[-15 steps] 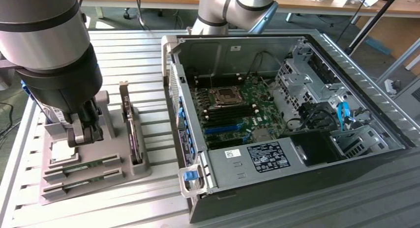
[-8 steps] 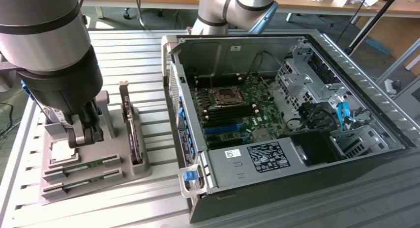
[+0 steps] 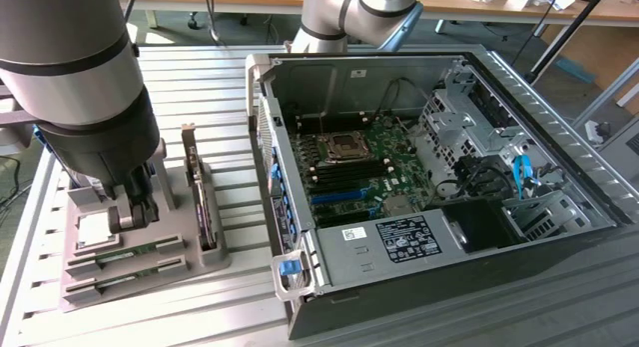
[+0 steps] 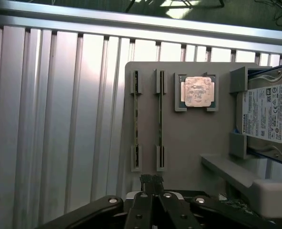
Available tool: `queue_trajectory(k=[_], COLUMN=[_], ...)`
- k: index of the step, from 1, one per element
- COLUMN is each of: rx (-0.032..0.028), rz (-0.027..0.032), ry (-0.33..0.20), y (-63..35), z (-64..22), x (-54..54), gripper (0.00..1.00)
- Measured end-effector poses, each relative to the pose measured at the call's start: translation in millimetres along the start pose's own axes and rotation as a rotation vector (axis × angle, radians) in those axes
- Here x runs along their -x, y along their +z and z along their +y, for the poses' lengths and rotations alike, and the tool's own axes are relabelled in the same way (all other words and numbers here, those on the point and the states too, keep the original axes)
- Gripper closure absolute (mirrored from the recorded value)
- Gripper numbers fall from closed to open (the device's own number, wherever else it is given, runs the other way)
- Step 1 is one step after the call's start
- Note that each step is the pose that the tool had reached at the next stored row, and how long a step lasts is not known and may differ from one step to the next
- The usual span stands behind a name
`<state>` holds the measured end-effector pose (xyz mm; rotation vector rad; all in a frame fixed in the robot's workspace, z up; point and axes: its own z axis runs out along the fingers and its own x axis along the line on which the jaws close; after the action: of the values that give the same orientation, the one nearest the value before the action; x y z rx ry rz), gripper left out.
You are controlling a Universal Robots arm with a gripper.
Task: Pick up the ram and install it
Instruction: 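Pick up the ram and move it above insertion slot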
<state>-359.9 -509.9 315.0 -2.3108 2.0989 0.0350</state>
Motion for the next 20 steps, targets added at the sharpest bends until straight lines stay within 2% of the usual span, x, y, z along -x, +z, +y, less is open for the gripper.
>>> queue_trajectory(k=[10,14,18,20], rx=[0.0016,0.003,0.0084,0.0103], rz=[-0.0002,-0.0005,-0.001,-0.0011], ry=[-0.008,-0.011,-0.012,-0.013], y=[20.8,25.9,33.5,37.0], z=[13.7,16.1,18.7,20.3], x=[-1.0,-10.6,-23.6,-25.8], gripper=[0.89,0.89,0.89,0.89])
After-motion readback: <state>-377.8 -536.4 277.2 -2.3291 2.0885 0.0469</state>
